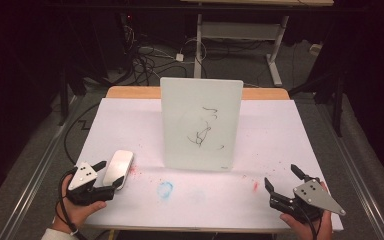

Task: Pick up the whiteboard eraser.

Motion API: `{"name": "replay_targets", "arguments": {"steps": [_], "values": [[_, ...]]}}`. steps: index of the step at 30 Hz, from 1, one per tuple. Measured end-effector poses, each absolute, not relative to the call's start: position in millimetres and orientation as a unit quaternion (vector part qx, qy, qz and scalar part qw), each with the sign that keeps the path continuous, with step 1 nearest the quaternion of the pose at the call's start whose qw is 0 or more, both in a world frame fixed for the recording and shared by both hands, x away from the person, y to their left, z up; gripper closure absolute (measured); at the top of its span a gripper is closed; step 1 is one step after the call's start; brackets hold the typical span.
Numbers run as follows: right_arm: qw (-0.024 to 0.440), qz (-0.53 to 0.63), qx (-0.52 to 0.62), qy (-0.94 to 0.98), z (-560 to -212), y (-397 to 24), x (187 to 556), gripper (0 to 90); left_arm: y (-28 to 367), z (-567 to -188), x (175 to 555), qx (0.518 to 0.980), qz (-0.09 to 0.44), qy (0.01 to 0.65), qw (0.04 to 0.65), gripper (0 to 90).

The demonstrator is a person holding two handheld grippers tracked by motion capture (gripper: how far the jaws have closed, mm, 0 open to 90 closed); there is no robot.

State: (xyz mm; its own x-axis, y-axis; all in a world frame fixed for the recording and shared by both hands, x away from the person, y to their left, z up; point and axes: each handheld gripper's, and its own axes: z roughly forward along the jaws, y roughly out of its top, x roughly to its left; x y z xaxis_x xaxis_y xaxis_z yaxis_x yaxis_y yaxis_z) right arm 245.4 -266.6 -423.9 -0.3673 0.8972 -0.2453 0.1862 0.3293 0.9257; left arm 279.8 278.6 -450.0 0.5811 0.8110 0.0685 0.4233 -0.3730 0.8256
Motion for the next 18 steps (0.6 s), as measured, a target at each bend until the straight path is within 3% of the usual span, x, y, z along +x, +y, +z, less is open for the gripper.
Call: {"name": "replay_targets", "arguments": {"steps": [10, 18], "values": [[0.41, 0.426, 0.378, 0.712, -425.6, -264.4, 247.5, 16.7, 270.1, -444.0, 277.8, 0.806, 0.237, 0.385, 0.383, 23.9], [0.401, 0.41, 0.383, 0.724, -431.4, -260.8, 252.9, 17.1, 256.9, -433.8, 302.4, 0.832, 0.173, 0.425, 0.311, 27.5]]}}
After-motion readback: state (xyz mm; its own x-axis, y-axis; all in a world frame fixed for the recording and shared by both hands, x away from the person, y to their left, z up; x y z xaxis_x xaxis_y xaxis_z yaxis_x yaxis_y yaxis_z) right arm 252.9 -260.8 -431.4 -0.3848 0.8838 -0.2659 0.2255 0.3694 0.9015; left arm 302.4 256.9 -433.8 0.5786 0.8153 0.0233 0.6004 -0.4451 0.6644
